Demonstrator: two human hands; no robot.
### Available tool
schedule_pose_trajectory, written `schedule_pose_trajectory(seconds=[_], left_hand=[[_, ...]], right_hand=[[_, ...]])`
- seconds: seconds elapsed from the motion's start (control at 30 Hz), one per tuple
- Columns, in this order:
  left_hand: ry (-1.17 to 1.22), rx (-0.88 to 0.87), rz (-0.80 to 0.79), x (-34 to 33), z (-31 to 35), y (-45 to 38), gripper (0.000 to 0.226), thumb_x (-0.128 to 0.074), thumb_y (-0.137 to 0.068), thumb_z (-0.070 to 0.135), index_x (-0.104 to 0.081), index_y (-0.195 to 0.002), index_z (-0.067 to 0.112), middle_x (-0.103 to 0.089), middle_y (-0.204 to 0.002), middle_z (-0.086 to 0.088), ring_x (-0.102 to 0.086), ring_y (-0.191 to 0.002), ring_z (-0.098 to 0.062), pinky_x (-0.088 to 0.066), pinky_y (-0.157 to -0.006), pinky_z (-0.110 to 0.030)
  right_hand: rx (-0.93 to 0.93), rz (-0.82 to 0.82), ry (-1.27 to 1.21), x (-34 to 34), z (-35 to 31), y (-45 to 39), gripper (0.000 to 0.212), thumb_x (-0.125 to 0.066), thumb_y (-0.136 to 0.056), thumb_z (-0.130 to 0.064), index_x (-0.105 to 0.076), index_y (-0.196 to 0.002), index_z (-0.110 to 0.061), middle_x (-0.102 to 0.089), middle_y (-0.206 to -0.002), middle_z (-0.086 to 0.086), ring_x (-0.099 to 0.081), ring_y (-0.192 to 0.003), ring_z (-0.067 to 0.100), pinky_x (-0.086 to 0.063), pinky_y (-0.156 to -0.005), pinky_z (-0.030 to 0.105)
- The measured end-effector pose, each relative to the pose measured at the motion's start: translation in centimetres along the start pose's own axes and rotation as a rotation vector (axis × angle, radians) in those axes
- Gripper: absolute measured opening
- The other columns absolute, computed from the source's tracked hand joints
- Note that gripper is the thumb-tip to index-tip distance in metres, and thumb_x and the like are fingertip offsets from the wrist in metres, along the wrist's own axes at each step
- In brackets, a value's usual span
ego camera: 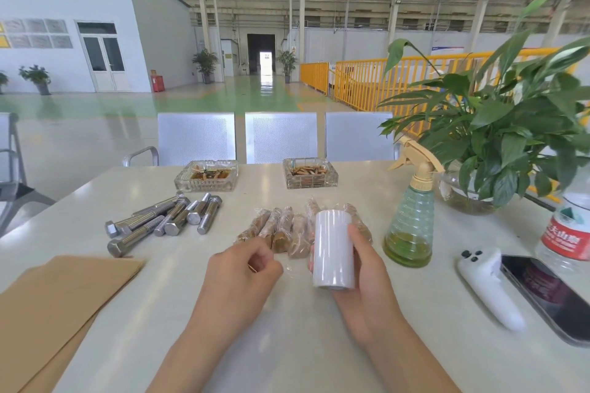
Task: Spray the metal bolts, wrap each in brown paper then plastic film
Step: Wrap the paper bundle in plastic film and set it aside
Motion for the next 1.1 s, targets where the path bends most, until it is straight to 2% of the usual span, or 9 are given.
schedule_pose_trajectory(seconds=[0.1,0.2,0.43,0.53,0.63,0.73,0.8,0.93,1.1], left_hand=[[0.162,0.143,-0.018,0.4,-0.8,-0.3,0.01,-0.063,-0.082,0.015,-0.066,-0.072,0.015,-0.067,-0.065,-0.004,-0.063,-0.056,-0.016,-0.054,-0.06,-0.032],[0.261,0.282,-0.111,0.7,-1.5,-0.4,0.022,-0.061,-0.085,0.01,-0.063,-0.063,0.014,-0.066,-0.065,-0.008,-0.06,-0.054,-0.018,-0.05,-0.056,-0.029],[0.148,0.383,-0.32,1.7,-1.9,-0.5,0.018,-0.062,-0.086,0.011,-0.069,-0.069,0.012,-0.073,-0.069,-0.007,-0.06,-0.055,-0.018,-0.05,-0.055,-0.028],[-0.259,0.275,-0.258,2.8,-1.8,-0.6,0.015,-0.058,-0.087,0.021,-0.071,-0.079,0.021,-0.075,-0.077,0.003,-0.065,-0.065,-0.011,-0.056,-0.067,-0.028],[-0.472,-0.175,-0.056,4.3,0.6,-0.3,0.03,-0.057,-0.088,0.031,-0.056,-0.113,0.049,-0.059,-0.109,0.026,-0.057,-0.102,0.0,-0.052,-0.086,-0.026],[-0.352,-0.605,-0.304,4.4,4.1,-0.1,0.065,-0.066,-0.087,0.035,-0.037,-0.141,0.057,-0.034,-0.14,0.036,-0.032,-0.136,0.005,-0.035,-0.105,-0.013],[-0.356,-0.645,-0.425,4.0,5.4,-0.5,0.08,-0.075,-0.084,0.037,-0.03,-0.148,0.054,-0.031,-0.146,0.038,-0.025,-0.141,0.008,-0.028,-0.112,-0.013],[-0.349,-0.546,-0.409,4.7,6.5,-1.8,0.096,-0.084,-0.071,0.053,-0.028,-0.149,0.053,-0.047,-0.134,0.033,-0.043,-0.119,0.012,-0.037,-0.096,-0.009],[-0.216,-0.417,-0.394,6.1,5.9,-1.7,0.057,-0.075,-0.065,0.071,-0.063,-0.117,0.052,-0.052,-0.105,0.022,-0.054,-0.099,0.002,-0.041,-0.078,-0.011]], right_hand=[[-0.072,-0.039,-0.104,0.1,-0.1,-0.2,0.048,-0.062,-0.091,-0.044,-0.075,-0.12,-0.008,-0.07,-0.102,0.016,-0.067,-0.079,0.027,-0.053,-0.075,0.041],[-0.168,-0.042,-0.153,0.3,-0.2,-0.3,0.053,-0.058,-0.096,-0.043,-0.067,-0.131,-0.003,-0.067,-0.099,0.017,-0.062,-0.072,0.026,-0.051,-0.07,0.04],[-0.183,0.006,-0.025,0.3,-0.4,0.1,0.055,-0.075,-0.084,-0.044,-0.068,-0.125,-0.006,-0.067,-0.085,0.013,-0.066,-0.067,0.022,-0.056,-0.058,0.034],[-0.174,0.031,0.092,-0.1,-0.4,0.3,0.052,-0.079,-0.08,-0.04,-0.072,-0.121,-0.009,-0.071,-0.084,0.012,-0.068,-0.068,0.02,-0.057,-0.058,0.032],[-0.181,-0.003,0.234,-0.9,-0.8,0.6,0.053,-0.083,-0.071,-0.045,-0.077,-0.114,-0.014,-0.075,-0.094,0.012,-0.07,-0.077,0.022,-0.056,-0.066,0.035],[-0.134,-0.078,0.412,-2.1,-1.3,0.8,0.049,-0.082,-0.075,-0.047,-0.077,-0.115,-0.02,-0.077,-0.114,0.007,-0.074,-0.102,0.021,-0.057,-0.095,0.044],[-0.138,-0.161,0.482,-3.0,-2.0,1.1,0.046,-0.074,-0.086,-0.051,-0.074,-0.12,-0.02,-0.076,-0.118,0.007,-0.072,-0.111,0.021,-0.054,-0.103,0.049],[-0.38,-0.371,0.412,-3.4,-4.5,1.5,0.065,-0.06,-0.09,-0.071,-0.077,-0.115,-0.013,-0.072,-0.113,0.018,-0.069,-0.105,0.031,-0.058,-0.081,0.037],[-0.483,-0.53,0.413,-1.1,-6.3,1.0,0.097,-0.018,-0.095,-0.082,-0.058,-0.143,-0.008,-0.064,-0.132,0.027,-0.06,-0.12,0.04,-0.047,-0.077,0.035]])
Point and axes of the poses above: each hand's wrist, its own y-axis away from the middle knuckle, its own x-axis out of the back of the hand, z = x × y, the point moved 1 cm from there along -y, towards the middle knuckle
